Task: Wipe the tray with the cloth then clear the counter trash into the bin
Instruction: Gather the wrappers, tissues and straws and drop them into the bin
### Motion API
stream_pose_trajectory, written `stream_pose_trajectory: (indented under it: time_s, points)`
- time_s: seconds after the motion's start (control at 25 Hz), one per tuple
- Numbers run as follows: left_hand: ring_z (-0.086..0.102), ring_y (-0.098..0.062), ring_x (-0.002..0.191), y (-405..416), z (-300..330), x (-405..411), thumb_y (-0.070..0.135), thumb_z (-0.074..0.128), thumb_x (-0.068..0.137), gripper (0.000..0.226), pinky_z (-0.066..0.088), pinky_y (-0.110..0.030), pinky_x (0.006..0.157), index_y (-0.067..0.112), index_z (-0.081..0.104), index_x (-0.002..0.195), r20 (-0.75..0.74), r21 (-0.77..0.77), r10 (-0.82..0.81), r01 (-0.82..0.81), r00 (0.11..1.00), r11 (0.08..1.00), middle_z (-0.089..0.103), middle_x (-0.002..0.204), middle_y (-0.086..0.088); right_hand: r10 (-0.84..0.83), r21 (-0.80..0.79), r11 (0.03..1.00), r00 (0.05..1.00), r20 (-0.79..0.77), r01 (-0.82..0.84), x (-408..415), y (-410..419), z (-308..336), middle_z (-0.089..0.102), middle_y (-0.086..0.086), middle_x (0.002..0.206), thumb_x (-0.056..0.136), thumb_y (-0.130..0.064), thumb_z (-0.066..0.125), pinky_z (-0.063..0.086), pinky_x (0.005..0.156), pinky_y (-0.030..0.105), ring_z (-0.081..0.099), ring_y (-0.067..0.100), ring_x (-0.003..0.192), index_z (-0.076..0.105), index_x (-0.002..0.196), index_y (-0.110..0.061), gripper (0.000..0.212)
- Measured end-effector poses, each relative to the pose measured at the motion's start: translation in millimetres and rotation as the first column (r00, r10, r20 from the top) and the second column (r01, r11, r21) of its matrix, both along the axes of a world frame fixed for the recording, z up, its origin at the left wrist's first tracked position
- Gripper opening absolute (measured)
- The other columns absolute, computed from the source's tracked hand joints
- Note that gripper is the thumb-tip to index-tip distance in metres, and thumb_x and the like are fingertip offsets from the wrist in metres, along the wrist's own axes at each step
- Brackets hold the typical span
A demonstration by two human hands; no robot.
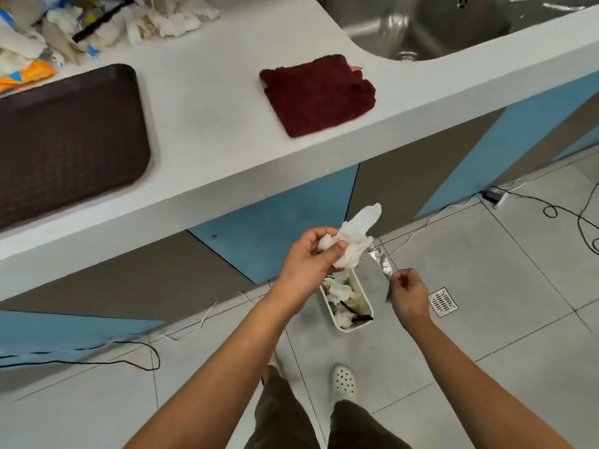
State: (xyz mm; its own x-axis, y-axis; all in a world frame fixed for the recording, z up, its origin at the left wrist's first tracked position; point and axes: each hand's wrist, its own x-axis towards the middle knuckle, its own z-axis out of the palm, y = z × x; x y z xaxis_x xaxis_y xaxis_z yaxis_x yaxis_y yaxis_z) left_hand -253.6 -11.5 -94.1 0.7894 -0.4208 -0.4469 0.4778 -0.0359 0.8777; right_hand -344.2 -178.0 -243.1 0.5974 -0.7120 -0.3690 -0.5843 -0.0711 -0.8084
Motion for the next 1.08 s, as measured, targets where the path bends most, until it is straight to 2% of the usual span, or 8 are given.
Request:
stream_pose_trajectory:
  time_s: [0.12,0.24,0.36,0.44,0.6,0.8,0.88,1.08]
  points:
    - [0.063,-0.010,0.079,-21.3,-43.7,-12.5,0.005,0.057,0.089,0.015,0.057,-0.021,0.066,0.019,0.056,0.092,-0.069,0.060,-0.019,0.023,0.997,0.998,0.064,0.097,-0.002,-0.068,0.108,0.991,0.995,-0.079,0.076,-23.2,-6.7,-40.2,0.055,0.011,0.076,0.086,0.005,0.048,0.049,0.069,0.039,0.054,0.028,0.069,0.052,0.081,-0.007,0.014]
    - [0.063,-0.016,0.085,-39.9,-90.6,-16.3,0.005,0.057,0.089,0.014,0.056,-0.029,0.074,0.018,0.056,0.093,-0.158,0.102,-0.034,0.050,0.987,0.994,0.062,0.105,-0.007,-0.158,0.221,0.956,0.973,-0.171,0.194,-42.7,-9.1,-78.7,0.052,0.014,0.069,0.087,0.005,0.046,0.049,0.058,0.036,0.050,0.026,0.054,0.052,0.085,-0.003,0.010]
    - [0.062,-0.016,0.088,-56.8,-145.4,-9.1,0.005,0.056,0.090,0.013,0.056,-0.030,0.075,0.019,0.056,0.091,-0.259,0.097,-0.003,0.029,0.966,0.995,0.061,0.107,-0.008,-0.186,0.293,0.922,0.954,-0.237,0.253,-51.0,-9.6,-122.5,0.050,0.012,0.059,0.089,0.001,0.049,0.047,0.047,0.028,0.047,0.025,0.049,0.051,0.082,-0.003,0.008]
    - [0.062,-0.017,0.087,-63.8,-180.8,-3.1,0.004,0.053,0.091,0.013,0.056,-0.029,0.072,0.017,0.055,0.092,-0.361,0.053,0.065,-0.050,0.930,0.997,0.061,0.103,-0.008,-0.172,0.288,0.925,0.949,-0.264,0.248,-53.0,-6.7,-150.4,0.050,0.011,0.058,0.088,0.001,0.049,0.044,0.040,0.023,0.046,0.024,0.048,0.052,0.081,-0.005,0.010]
    - [0.062,-0.020,0.083,-70.1,-258.9,0.7,0.001,0.049,0.091,0.013,0.057,-0.026,0.058,0.013,0.055,0.090,-0.545,0.007,0.173,-0.201,0.820,0.979,0.062,0.092,-0.007,-0.160,0.288,0.924,0.939,-0.304,0.251,-55.6,5.1,-213.3,0.054,0.014,0.071,0.087,-0.001,0.049,0.039,0.052,0.030,0.046,0.024,0.056,0.055,0.082,-0.007,0.010]
    - [0.059,-0.021,0.087,-72.4,-341.0,4.2,0.003,0.044,0.091,0.020,0.053,-0.030,0.074,0.007,0.054,0.109,-0.663,0.058,0.207,-0.226,0.719,0.972,0.058,0.092,-0.007,-0.204,0.301,0.903,0.923,-0.328,0.306,-52.9,14.1,-274.7,0.056,0.015,0.073,0.088,-0.003,0.050,0.041,0.056,0.035,0.048,0.026,0.060,0.054,0.081,-0.012,0.012]
    - [0.059,-0.022,0.085,-73.6,-368.8,9.8,0.000,0.040,0.088,0.031,0.054,-0.030,0.072,0.007,0.052,0.116,-0.694,0.089,0.233,-0.241,0.681,0.967,0.058,0.090,-0.008,-0.222,0.291,0.900,0.915,-0.338,0.326,-51.9,12.8,-295.6,0.057,0.012,0.074,0.087,-0.004,0.052,0.043,0.058,0.036,0.049,0.026,0.059,0.053,0.078,-0.016,0.014]
    - [0.060,-0.020,0.078,-74.6,-421.9,15.5,0.002,0.043,0.090,0.038,0.057,-0.026,0.063,0.003,0.048,0.127,-0.736,0.176,0.284,-0.232,0.615,0.957,0.060,0.091,-0.009,-0.247,0.296,0.888,0.907,-0.341,0.353,-39.2,13.4,-333.5,0.058,0.005,0.073,0.088,-0.005,0.050,0.040,0.044,0.017,0.049,0.015,0.055,0.056,0.069,-0.023,0.027]
